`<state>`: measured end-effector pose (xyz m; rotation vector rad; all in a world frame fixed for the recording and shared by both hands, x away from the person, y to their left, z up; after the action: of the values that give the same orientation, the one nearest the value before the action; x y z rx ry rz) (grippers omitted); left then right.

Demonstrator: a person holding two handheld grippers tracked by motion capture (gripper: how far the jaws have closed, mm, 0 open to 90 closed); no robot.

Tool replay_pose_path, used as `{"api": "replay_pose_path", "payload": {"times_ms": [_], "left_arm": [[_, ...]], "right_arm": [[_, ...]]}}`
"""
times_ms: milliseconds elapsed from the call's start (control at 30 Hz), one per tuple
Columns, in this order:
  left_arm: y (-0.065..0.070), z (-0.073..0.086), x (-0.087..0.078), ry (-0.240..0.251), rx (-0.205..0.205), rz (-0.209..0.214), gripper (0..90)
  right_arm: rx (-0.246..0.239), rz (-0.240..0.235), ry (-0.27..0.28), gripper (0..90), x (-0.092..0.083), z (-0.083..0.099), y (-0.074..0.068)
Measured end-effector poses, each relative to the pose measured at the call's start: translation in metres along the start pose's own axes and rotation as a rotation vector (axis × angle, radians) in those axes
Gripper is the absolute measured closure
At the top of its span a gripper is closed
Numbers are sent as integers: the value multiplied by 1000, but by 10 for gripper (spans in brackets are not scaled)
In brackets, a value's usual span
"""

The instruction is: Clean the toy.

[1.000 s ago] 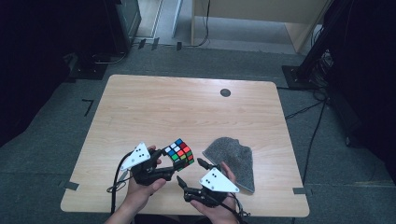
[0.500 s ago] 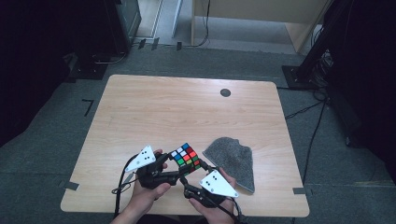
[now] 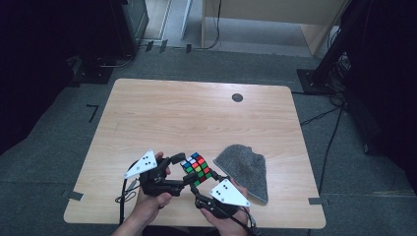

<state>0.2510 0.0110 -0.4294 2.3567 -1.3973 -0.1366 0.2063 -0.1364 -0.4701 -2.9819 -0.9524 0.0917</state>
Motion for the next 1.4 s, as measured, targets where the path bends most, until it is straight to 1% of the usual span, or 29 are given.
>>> {"api": "replay_pose_path", "payload": {"times_ms": [33,100,167,233,300,400,467,533,600,633,700,733,767,833,867,933,1033,1100,1133,1167,1200,1233,1267,1333,1367,1400], "left_arm": [[-2,-3,-2,12,3,1,149],[-6,-8,-6,25,5,-4,150],[-11,-8,-8,18,11,-15,152],[-16,-6,-9,3,32,-30,153],[-21,-3,-10,-23,99,-57,155],[-29,9,-12,-84,233,-85,156],[-32,18,-11,-130,305,-88,156],[-32,27,-9,-175,394,-93,156],[-27,36,-6,-211,491,-83,156],[-23,40,-5,-223,526,-76,156],[-16,47,0,-251,591,-69,157],[-14,48,1,-258,614,-73,158],[-11,49,3,-261,638,-78,158],[-6,50,4,-262,667,-70,158],[-3,51,5,-268,693,-71,158],[-1,54,5,-279,726,-63,158],[2,58,6,-278,750,-53,161],[3,57,5,-260,767,-45,209],[4,58,5,-260,774,-37,217],[5,58,4,-255,787,-28,254],[5,59,4,-244,803,-32,286],[5,59,4,-244,807,-40,305],[5,58,4,-243,790,-31,327],[4,57,3,-243,760,-16,340],[4,56,3,-247,753,-10,341],[3,57,2,-251,747,-10,342]], "right_arm": [[8,3,-4,342,0,0,3],[6,15,-23,343,-1,2,8],[30,17,-33,343,-1,4,13],[41,26,-44,343,-1,5,17],[62,33,-51,344,-2,4,22],[95,47,-50,344,-6,0,32],[120,54,-49,343,-9,-4,37],[140,55,-49,344,-11,-7,39],[156,46,-54,343,-12,-9,38],[161,44,-59,343,-12,-10,36],[179,33,-67,343,-12,-11,34],[197,26,-71,343,-12,-11,32],[202,22,-73,343,-11,-11,30],[216,6,-84,343,-10,-10,26],[223,2,-88,343,-10,-10,24],[237,-17,-101,343,-9,-9,19],[247,-40,-130,343,-6,-7,10],[257,-55,-144,343,-5,-5,7],[269,-62,-149,342,-4,-5,5],[282,-67,-153,342,-4,-4,5],[299,-71,-155,341,-4,-4,6],[317,-77,-156,340,-4,-4,7],[337,-82,-149,338,-4,-4,8],[374,-98,-149,332,-4,-4,11],[379,-108,-147,326,-4,-5,12],[374,-114,-149,306,-4,-5,12]]}}
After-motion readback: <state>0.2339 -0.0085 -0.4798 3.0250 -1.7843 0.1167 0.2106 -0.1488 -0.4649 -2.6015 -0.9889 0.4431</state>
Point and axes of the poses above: each handheld gripper's, and its own axes: x roughly forward along the jaws, z roughly out of its underside, y roughly to its right, the point moved 5 cm from there along x, roughly forward along the jaws, and after that the axes turned 14 degrees about y, right-handed, at the moved point
